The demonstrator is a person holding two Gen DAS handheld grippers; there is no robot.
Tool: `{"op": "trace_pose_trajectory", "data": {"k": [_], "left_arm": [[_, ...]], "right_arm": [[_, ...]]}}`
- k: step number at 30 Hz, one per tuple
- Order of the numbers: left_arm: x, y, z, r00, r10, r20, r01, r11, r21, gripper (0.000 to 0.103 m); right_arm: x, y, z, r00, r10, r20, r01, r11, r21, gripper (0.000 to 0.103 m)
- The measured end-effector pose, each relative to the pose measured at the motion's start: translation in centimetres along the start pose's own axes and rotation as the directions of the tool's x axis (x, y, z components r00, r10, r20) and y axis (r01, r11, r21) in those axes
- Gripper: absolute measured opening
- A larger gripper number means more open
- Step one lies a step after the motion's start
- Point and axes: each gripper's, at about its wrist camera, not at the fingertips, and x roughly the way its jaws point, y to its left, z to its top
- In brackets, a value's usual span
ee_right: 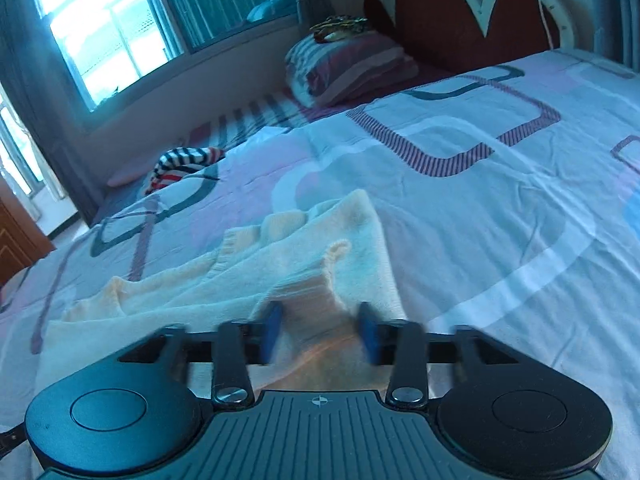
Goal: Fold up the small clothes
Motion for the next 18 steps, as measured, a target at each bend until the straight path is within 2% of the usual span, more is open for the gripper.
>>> {"op": "trace_pose_trajectory", "data": {"k": [1,3,4,6,7,9,11,12,13,15,18], "left_arm": [[0.0,-0.1,-0.1,1.0,-0.002,-0.001,0.002,1.0,0.011,0.0],[-0.2,-0.4,-0.2,1.0,-0.008,0.001,0.008,0.999,0.032,0.0],[-0.3,-0.5,-0.2,1.0,-0.014,-0.002,0.015,0.999,0.038,0.0],[-0.3,-0.7,0.0,0.999,-0.034,-0.016,0.034,0.999,0.039,0.003],[-0.3,-0.9,0.1,0.999,-0.044,-0.023,0.044,0.998,0.037,0.008],[-0.4,-1.1,0.4,0.998,-0.054,-0.03,0.055,0.998,0.024,0.012],[-0.4,-1.2,0.7,0.998,-0.061,-0.029,0.061,0.998,0.011,0.017],[-0.3,-1.3,0.9,0.997,-0.065,-0.032,0.065,0.998,0.005,0.017],[-0.1,-1.4,1.1,0.997,-0.067,-0.035,0.067,0.998,0.001,0.017],[-0.1,-1.5,1.5,0.997,-0.067,-0.026,0.067,0.998,-0.011,0.019],[-0.1,-1.8,1.9,0.998,-0.063,-0.012,0.063,0.998,-0.014,0.021]], "right_arm": [[-0.3,0.0,0.1,1.0,0.003,-0.006,-0.003,1.0,-0.004,0.008],[-1.1,-0.2,0.2,1.0,-0.002,-0.005,0.002,1.0,-0.02,0.008],[-1.5,-0.3,0.3,0.999,-0.034,0.005,0.035,0.999,-0.038,0.008],[-1.8,-0.3,0.3,0.988,-0.149,0.028,0.151,0.983,-0.105,0.008],[-1.7,-0.4,0.3,0.982,-0.185,0.033,0.188,0.973,-0.137,0.008],[-1.8,-1.1,0.4,0.987,-0.162,0.02,0.163,0.981,-0.107,0.009],[-2.2,-1.7,0.6,0.989,-0.148,0.028,0.15,0.987,-0.058,0.018],[-2.4,-1.7,0.7,0.988,-0.146,0.042,0.148,0.988,-0.053,0.031],[-2.4,-1.6,0.8,0.989,-0.139,0.051,0.142,0.988,-0.053,0.049],[-2.1,-1.4,1.2,0.992,-0.117,0.053,0.12,0.991,-0.053,0.065],[-0.9,-0.6,1.1,0.994,-0.108,0.023,0.11,0.99,-0.086,0.063]]}}
